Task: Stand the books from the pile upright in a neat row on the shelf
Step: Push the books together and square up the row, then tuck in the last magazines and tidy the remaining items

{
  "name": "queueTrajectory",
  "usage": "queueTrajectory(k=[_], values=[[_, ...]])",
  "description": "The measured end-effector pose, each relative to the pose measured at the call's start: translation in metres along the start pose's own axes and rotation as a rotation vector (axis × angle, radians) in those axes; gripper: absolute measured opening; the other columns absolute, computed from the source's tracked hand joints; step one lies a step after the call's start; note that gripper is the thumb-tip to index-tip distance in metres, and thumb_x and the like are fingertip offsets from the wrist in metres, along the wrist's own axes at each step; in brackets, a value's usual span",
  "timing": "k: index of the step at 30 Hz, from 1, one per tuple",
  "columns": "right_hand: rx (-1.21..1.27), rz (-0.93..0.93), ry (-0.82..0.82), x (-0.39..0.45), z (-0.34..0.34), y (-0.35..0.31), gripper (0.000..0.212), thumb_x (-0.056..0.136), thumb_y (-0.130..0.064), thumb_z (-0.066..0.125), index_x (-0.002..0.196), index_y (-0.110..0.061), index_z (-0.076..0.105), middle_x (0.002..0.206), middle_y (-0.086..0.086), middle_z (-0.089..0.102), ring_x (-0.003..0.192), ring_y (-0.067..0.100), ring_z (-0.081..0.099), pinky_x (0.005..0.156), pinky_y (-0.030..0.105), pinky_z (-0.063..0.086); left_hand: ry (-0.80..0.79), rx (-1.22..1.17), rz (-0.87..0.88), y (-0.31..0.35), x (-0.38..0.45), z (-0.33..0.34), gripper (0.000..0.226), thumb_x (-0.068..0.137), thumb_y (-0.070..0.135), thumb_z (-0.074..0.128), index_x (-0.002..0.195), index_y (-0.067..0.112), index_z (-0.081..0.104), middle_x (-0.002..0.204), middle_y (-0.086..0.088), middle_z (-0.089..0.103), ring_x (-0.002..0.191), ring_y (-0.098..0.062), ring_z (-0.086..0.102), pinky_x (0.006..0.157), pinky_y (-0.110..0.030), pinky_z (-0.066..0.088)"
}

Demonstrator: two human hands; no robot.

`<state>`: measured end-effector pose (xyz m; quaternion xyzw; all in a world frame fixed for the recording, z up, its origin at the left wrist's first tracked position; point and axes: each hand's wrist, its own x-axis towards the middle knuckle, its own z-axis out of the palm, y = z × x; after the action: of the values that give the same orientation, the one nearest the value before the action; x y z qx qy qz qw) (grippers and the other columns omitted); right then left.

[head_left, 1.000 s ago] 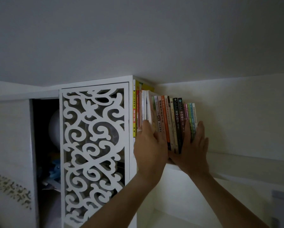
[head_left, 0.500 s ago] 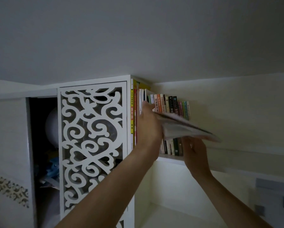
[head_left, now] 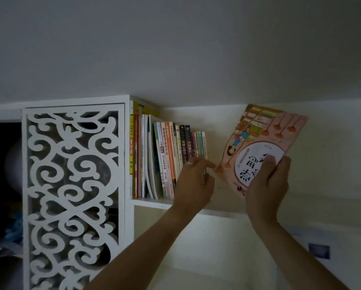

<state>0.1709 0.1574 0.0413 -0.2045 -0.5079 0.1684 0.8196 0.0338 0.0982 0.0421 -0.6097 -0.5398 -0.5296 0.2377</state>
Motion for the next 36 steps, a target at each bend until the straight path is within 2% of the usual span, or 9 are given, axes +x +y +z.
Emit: queueTrajectory(k=[4,7,12,18,22,24,28,32,36], values=[[-0.189,-0.123,-0.029,0.009,0.001,0.005,0.029,0.111,-0.027,0.035,0.133,-0.009,0.042,0.094,0.015,0.067,0.069,0.031,0.069,0.046,0.030,0.049,-0.133,0.405,0.283,-0.044,-0.011,0.026,0.036,0.093,0.020,0.066,0.128,0.024,0.069,0.156,-0.008,0.048,0.151,-0.029,0.035,0.123,-0.049,0.032],[-0.323,-0.080,-0.134,0.013,0.008,0.008,0.056,0.110,-0.023,0.037,0.160,-0.034,0.014,0.076,0.003,0.062,0.057,0.020,0.062,0.048,0.032,0.053,-0.155,0.548,0.446,-0.070,-0.003,0.026,0.035,0.099,0.039,0.053,0.129,0.029,0.066,0.161,-0.009,0.042,0.156,-0.030,0.026,0.126,-0.051,0.022],[-0.704,-0.204,-0.370,0.026,0.021,0.025,0.048,0.106,-0.022,0.044,0.152,-0.032,0.035,0.082,0.006,0.068,0.069,0.026,0.067,0.055,0.035,0.054,-0.147,0.588,0.577,-0.091,0.015,0.020,0.041,0.096,0.034,0.053,0.133,0.023,0.063,0.153,-0.009,0.050,0.150,-0.028,0.036,0.123,-0.049,0.027],[-0.588,-0.230,-0.495,0.031,0.048,0.030,0.028,0.107,-0.023,0.039,0.132,-0.022,0.052,0.068,-0.006,0.056,0.059,0.018,0.059,0.050,0.026,0.035,-0.095,0.436,0.600,-0.102,0.018,0.022,0.043,0.088,0.029,0.056,0.128,0.021,0.068,0.148,-0.009,0.054,0.148,-0.027,0.039,0.123,-0.049,0.025],[-0.382,-0.145,-0.735,0.012,0.062,0.027,0.071,0.105,-0.019,0.047,0.162,-0.033,0.006,0.068,-0.007,0.059,0.043,0.008,0.054,0.041,0.016,0.039,-0.087,0.433,0.592,-0.104,0.018,0.024,0.047,0.087,0.030,0.056,0.131,0.018,0.067,0.150,-0.009,0.053,0.149,-0.027,0.038,0.123,-0.051,0.025],[-0.353,-0.070,-0.798,0.000,0.066,0.032,0.086,0.103,-0.015,0.050,0.160,-0.035,-0.012,0.083,-0.006,0.065,0.048,0.010,0.059,0.046,0.020,0.045,-0.080,0.429,0.588,-0.104,0.018,0.025,0.050,0.086,0.030,0.056,0.133,0.017,0.067,0.151,-0.009,0.052,0.149,-0.027,0.038,0.124,-0.050,0.024],[-0.253,0.100,-0.829,-0.006,0.060,0.037,0.048,0.103,-0.016,0.052,0.145,-0.025,0.030,0.122,-0.004,0.065,0.081,0.008,0.069,0.057,0.008,0.048,-0.080,0.407,0.587,-0.107,0.016,0.025,0.049,0.085,0.025,0.063,0.133,0.015,0.065,0.153,-0.009,0.050,0.152,-0.026,0.035,0.126,-0.050,0.021],[-0.133,0.085,-1.218,-0.015,0.039,0.038,0.105,0.089,-0.015,0.071,0.160,-0.041,-0.003,0.146,-0.028,0.038,0.127,-0.005,0.052,0.087,0.004,0.044,-0.070,0.331,0.548,-0.104,0.015,0.025,0.057,0.083,0.021,0.063,0.138,0.009,0.056,0.149,-0.011,0.053,0.149,-0.025,0.039,0.125,-0.049,0.025],[-0.458,0.069,-0.980,-0.010,0.036,0.043,0.086,0.096,-0.021,0.064,0.160,-0.042,0.010,0.131,-0.001,0.064,0.102,0.024,0.070,0.080,0.023,0.054,-0.065,0.330,0.552,-0.103,0.014,0.025,0.060,0.083,0.022,0.060,0.141,0.009,0.051,0.149,-0.012,0.052,0.147,-0.026,0.040,0.126,-0.047,0.022]])
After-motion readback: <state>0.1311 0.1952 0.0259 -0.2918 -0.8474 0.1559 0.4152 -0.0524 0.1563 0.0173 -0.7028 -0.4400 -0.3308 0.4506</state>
